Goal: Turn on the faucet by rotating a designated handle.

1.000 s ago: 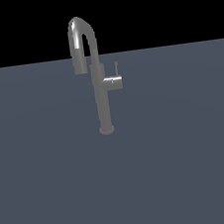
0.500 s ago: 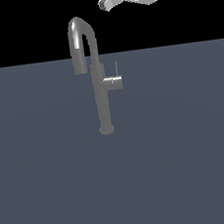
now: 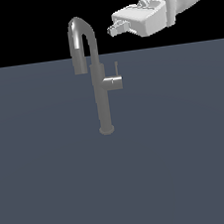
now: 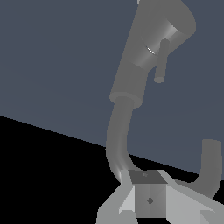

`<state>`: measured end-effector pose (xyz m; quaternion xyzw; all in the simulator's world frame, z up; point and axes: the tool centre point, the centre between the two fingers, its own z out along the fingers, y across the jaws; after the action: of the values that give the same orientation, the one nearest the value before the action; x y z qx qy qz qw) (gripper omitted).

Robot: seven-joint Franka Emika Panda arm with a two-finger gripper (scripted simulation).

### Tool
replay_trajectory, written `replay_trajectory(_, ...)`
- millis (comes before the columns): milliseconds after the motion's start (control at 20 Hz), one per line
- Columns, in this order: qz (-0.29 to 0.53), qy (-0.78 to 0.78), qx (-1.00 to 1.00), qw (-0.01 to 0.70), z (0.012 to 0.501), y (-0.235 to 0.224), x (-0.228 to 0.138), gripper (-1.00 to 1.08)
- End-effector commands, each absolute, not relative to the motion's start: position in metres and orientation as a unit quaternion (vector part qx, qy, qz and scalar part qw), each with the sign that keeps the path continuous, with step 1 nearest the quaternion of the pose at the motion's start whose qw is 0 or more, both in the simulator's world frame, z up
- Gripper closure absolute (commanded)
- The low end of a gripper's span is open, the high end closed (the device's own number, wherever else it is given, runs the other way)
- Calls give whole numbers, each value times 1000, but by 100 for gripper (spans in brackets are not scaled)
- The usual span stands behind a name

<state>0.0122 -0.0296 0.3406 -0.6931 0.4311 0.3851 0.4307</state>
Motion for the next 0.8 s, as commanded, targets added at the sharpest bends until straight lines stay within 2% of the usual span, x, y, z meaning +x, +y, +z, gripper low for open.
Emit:
replay_trajectory(0,402,449,-659,450,326,-32,22,108)
replay_trajectory(750,464,518,-495,520,256,-37,52,108)
